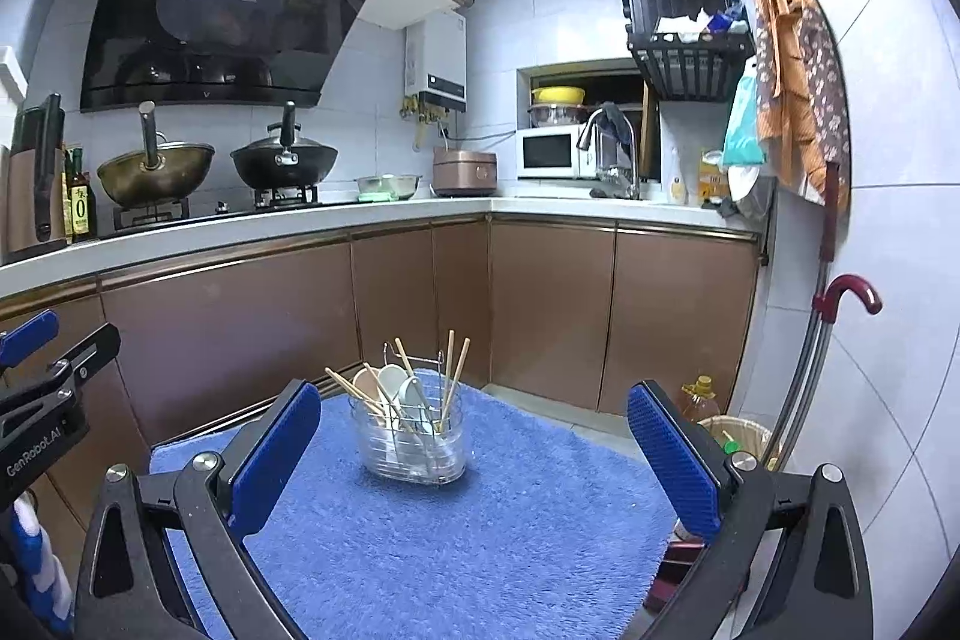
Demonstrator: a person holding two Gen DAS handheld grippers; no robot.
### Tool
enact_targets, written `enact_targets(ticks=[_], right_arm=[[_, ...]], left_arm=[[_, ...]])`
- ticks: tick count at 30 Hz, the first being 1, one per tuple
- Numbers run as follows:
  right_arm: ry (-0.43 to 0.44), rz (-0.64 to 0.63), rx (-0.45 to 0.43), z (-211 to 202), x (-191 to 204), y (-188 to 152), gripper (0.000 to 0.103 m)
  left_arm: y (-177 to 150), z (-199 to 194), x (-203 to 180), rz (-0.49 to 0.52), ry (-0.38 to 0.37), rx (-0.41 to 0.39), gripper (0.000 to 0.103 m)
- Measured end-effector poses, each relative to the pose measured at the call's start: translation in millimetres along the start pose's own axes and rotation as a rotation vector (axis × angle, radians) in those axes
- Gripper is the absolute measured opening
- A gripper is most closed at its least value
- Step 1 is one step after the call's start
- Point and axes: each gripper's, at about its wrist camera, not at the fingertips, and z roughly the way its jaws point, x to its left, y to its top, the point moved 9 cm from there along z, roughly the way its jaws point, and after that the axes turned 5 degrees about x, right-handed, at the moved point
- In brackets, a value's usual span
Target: Organize utensils
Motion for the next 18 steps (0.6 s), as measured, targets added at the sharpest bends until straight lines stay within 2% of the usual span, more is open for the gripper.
enact_targets(ticks=[18], right_arm=[[0.006, -0.025, -0.033, -35, 17, -1, 0.103]], left_arm=[[-9, -39, 14, 0.016, 0.026, -0.025, 0.072]])
